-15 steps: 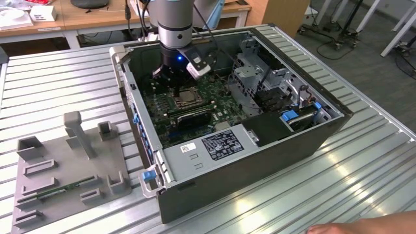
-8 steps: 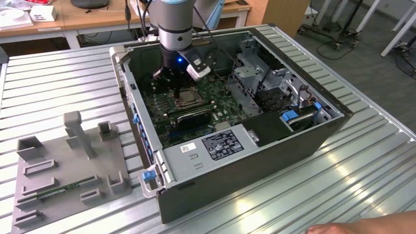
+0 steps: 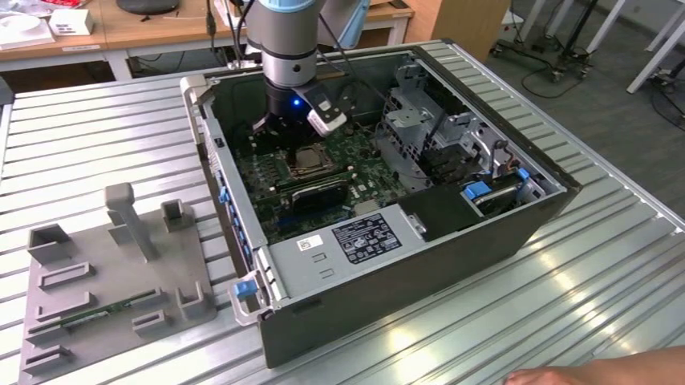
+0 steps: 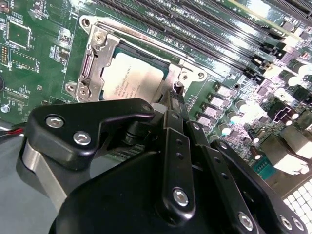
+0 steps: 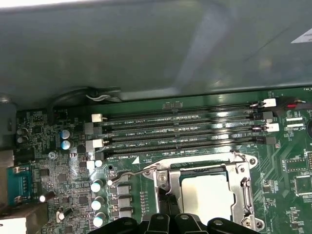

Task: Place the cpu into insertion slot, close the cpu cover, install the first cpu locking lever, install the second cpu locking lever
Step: 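Close the cpu cover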

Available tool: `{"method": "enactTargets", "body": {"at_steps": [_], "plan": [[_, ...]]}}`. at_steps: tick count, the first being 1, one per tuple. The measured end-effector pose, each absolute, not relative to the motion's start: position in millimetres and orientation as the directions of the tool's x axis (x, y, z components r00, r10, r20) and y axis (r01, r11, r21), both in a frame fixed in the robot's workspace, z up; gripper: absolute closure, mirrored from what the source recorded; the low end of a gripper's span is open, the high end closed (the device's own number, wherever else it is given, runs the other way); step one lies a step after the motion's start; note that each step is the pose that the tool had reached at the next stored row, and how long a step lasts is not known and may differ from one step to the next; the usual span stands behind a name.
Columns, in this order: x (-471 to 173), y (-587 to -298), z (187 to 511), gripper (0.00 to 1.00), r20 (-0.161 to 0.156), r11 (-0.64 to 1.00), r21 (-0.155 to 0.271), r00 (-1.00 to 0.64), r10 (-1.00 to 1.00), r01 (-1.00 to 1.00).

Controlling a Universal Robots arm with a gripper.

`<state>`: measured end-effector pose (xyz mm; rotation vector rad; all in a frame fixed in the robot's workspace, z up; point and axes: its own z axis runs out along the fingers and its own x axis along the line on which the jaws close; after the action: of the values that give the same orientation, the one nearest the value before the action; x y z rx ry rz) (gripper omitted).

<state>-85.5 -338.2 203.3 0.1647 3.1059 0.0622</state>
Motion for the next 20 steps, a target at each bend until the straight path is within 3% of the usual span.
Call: {"method": "enactTargets", "body": {"at_steps": [20], "plan": [[-84.0, -338.2, 200.0, 0.90, -0.028, 0.994, 0.041, -0.994, 0.106, 0.105]]}}
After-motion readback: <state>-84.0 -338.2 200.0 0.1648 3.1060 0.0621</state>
